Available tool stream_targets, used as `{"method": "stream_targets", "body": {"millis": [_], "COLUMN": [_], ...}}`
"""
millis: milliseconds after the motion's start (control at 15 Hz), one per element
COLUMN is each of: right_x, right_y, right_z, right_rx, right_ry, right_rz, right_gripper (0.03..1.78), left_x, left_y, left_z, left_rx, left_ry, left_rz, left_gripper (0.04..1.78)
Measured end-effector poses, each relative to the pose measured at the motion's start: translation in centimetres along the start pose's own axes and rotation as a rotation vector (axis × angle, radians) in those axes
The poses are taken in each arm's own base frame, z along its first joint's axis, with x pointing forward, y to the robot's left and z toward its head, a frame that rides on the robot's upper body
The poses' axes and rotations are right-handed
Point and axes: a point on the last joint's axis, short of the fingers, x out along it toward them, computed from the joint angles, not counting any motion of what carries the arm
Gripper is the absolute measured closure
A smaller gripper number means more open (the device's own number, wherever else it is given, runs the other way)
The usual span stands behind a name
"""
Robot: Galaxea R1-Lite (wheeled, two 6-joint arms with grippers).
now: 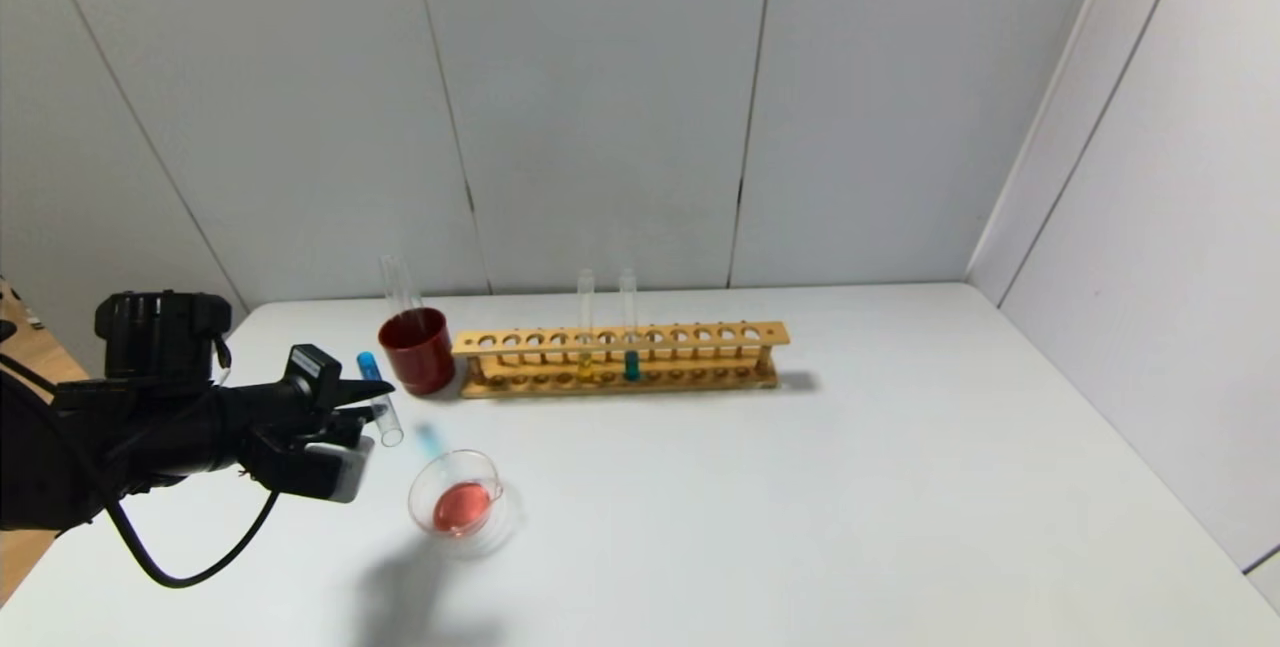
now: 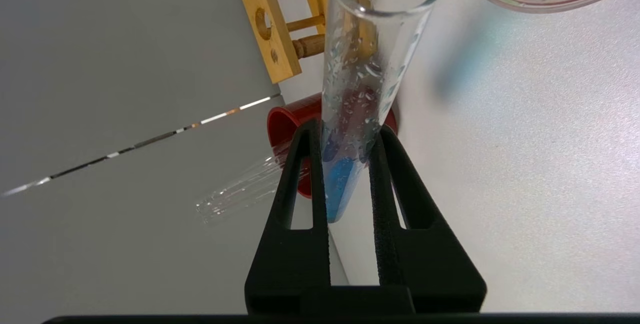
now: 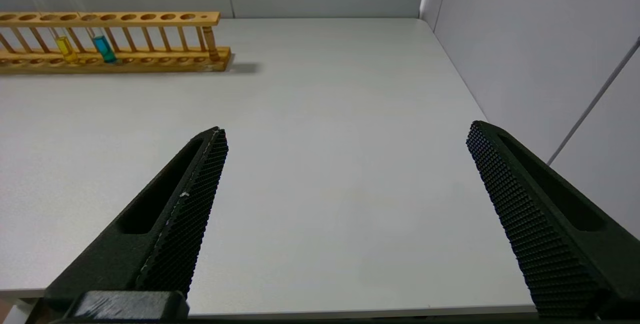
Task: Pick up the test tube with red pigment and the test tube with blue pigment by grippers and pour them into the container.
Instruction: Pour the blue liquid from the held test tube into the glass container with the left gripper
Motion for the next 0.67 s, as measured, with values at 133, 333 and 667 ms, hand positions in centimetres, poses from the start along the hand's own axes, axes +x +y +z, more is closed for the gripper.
{"method": "stream_targets", "body": {"millis": [133, 333, 667], "right_x": [0.0, 0.0, 0.0], "right_y": [0.0, 0.0, 0.0], "right_z": [0.0, 0.0, 0.0], "right_rx": [0.000, 0.000, 0.000], "right_ry": [0.000, 0.000, 0.000], "right_rz": [0.000, 0.000, 0.000], "right_gripper": [0.06, 0.06, 0.06], "left_x": [0.3, 0.9, 2.1], "left_y": [-0.2, -0.8, -0.8], "left_z": [-0.1, -0.2, 0.1], "left_rx": [0.011, 0.010, 0.035], "left_ry": [-0.005, -0.012, -0.033], "left_rz": [-0.010, -0.033, -0.045], "left_gripper": [1.52, 1.52, 1.52]}}
